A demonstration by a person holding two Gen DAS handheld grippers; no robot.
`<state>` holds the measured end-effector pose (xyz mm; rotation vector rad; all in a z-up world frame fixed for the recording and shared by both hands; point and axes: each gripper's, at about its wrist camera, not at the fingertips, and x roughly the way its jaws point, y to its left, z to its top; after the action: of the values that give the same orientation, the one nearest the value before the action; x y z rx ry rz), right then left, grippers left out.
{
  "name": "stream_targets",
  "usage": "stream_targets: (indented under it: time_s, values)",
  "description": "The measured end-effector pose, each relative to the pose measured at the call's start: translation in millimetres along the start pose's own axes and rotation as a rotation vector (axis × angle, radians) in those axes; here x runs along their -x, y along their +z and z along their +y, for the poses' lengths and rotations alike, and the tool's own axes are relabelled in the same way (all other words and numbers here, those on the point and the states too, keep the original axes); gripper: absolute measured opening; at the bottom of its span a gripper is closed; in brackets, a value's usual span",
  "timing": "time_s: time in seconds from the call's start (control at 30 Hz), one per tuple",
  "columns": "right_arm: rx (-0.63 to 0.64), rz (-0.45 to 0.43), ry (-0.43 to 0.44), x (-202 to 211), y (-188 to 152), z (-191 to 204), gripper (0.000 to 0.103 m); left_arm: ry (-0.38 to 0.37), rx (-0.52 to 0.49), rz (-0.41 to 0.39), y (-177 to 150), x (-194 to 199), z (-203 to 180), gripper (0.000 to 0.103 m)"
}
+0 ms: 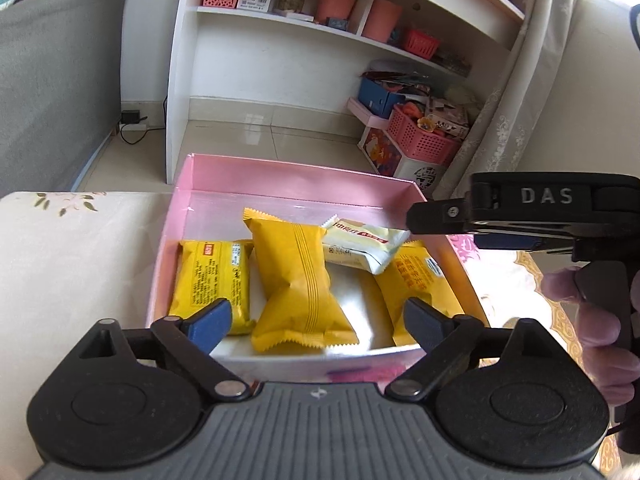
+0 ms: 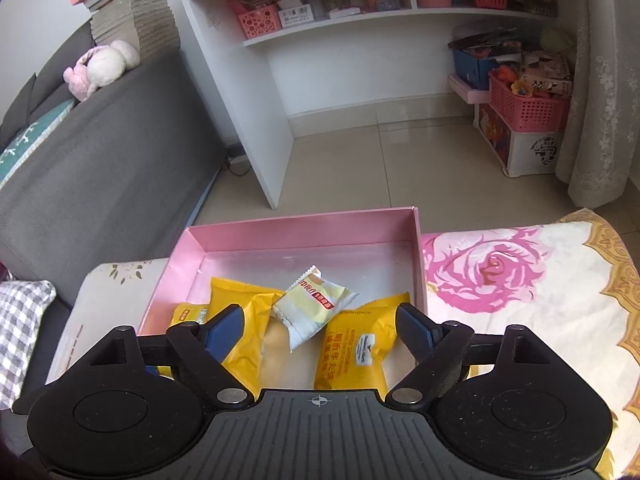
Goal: Organize snacks
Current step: 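Move both grippers back over the remaining snack pile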
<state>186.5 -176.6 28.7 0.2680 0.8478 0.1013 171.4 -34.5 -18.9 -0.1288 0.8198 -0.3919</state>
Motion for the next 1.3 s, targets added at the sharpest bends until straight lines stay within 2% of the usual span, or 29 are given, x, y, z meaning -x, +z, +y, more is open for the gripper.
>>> stream_targets:
  time_s: [0.37, 0.6, 0.83, 0.9, 1.17, 1.3]
  values:
    - [0.003, -0.039, -0.002, 58.6, -40.4, 14.8, 0.096, 0.025, -0.015, 0.009, -21.5, 48.9, 5.5, 0.103]
    - [0.056, -0.023, -0.031, 81.0, -81.6, 24.0, 0.096, 0.068, -0.008, 0.045, -42.7, 73.4, 20.2, 0.103]
    - [0.062, -0.013, -0.036, 83.1, -120.0, 20.0, 0.097, 0.079, -0.004, 0.030, -69.0, 83.4, 32.1, 0.103]
    - [0.113, 0.004, -0.061, 81.2, -129.4, 24.3, 0.097, 0.083, -0.025, 0.045, -74.9, 81.4, 35.4, 0.103]
    - [0.278, -0.008, -0.049, 84.5, -158.7, 28.3, 0.097, 0.053, -0.089, 0.064, -92.3, 85.9, 52.8, 0.103]
    - [0.293, -0.032, -0.041, 84.1, -171.9, 24.4, 0.097, 0.025, -0.132, 0.067, -101.9, 85.7, 60.5, 0.103]
